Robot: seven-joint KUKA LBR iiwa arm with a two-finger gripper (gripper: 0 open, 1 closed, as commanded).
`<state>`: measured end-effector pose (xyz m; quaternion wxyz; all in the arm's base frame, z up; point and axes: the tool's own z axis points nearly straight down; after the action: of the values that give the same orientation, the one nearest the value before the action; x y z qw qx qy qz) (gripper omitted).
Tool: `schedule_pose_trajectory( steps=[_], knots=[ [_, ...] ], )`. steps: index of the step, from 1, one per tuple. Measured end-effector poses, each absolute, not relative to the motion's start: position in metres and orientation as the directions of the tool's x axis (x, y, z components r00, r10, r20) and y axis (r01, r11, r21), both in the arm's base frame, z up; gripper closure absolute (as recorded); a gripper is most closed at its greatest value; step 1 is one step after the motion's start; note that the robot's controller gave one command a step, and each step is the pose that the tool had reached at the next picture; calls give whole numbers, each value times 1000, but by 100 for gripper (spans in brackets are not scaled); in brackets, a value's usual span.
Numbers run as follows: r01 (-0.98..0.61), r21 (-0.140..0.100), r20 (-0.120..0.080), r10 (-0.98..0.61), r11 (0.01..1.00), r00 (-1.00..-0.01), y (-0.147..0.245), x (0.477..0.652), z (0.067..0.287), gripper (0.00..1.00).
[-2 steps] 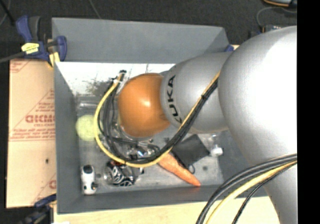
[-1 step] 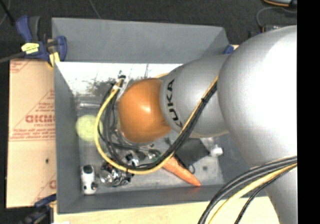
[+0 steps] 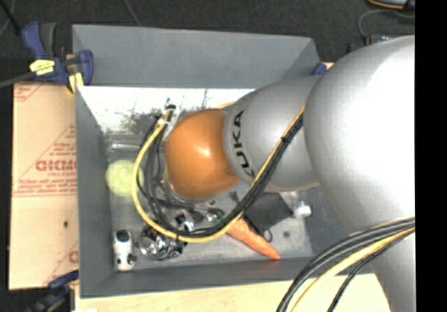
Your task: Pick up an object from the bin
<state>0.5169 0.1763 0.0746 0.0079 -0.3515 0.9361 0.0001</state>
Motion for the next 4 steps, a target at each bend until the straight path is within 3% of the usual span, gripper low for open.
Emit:
schedule_pose_trajectory(
  steps=[2, 3, 4],
  knots=[
    [-657, -5, -14, -657, 754, -754, 176, 516, 84, 100],
    [-656, -3, -7, -656, 755, -755, 175, 514, 103, 100],
    [-655, -5, -13, -655, 756, -756, 175, 516, 122, 100]
  ],
)
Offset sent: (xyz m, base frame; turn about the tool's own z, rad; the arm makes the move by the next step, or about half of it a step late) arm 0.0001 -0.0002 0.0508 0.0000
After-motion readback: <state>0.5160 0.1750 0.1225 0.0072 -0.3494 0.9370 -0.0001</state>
